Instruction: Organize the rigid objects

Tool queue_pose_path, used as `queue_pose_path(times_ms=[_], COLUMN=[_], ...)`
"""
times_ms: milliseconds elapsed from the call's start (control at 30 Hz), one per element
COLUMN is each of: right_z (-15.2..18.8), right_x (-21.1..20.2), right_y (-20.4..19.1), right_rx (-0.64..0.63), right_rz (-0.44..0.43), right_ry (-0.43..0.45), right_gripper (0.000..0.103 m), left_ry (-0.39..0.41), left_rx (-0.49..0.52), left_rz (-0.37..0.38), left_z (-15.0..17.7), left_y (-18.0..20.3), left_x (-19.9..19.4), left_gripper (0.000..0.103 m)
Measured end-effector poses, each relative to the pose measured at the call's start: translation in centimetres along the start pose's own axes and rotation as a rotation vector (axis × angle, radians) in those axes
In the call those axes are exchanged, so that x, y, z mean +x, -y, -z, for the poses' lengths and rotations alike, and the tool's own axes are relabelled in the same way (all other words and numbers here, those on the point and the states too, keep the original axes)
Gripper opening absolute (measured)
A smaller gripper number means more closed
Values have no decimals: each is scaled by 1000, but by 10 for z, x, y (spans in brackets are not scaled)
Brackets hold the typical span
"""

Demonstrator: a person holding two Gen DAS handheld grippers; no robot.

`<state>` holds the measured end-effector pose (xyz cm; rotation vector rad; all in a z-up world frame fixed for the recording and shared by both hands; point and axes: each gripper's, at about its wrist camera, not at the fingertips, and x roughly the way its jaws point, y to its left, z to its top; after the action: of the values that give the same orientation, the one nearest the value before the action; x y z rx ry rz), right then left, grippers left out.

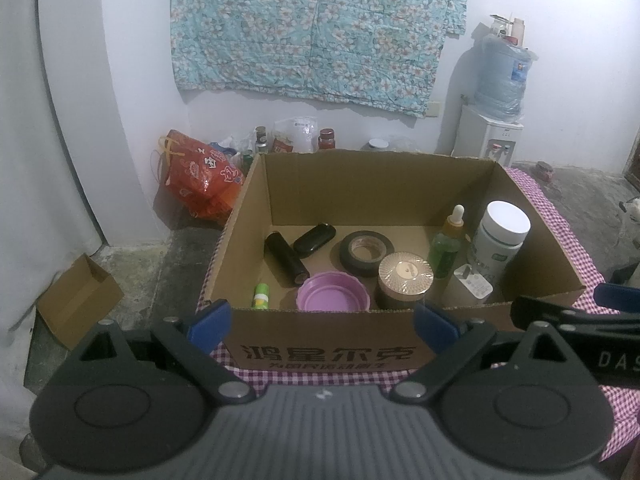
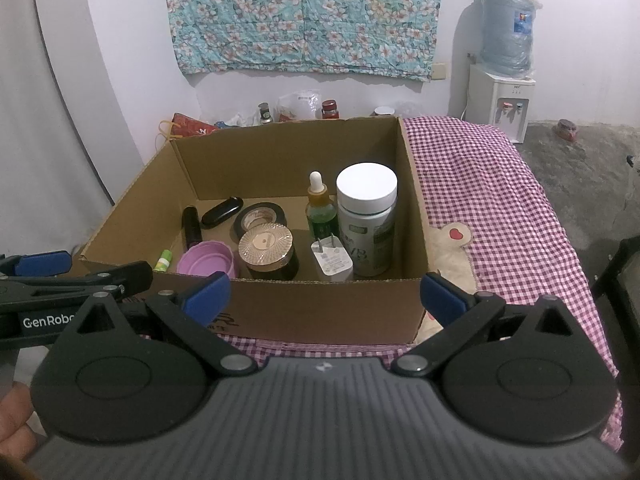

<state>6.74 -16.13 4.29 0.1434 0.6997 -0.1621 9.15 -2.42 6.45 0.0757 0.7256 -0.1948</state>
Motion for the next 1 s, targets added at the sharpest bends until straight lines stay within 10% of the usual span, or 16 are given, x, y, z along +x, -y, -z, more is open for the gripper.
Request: queue_pose_path(times_ms=[1000], right_z=[1], right_x=[1], right_y=[1], right_rx=[6], right_rz=[1], right_ry=[0], right_gripper=[102], left_ry=[0], left_rx=[-1], left_rz=[2], left_z=[-1], left_y=[4], left_x=[0], left_gripper=[98])
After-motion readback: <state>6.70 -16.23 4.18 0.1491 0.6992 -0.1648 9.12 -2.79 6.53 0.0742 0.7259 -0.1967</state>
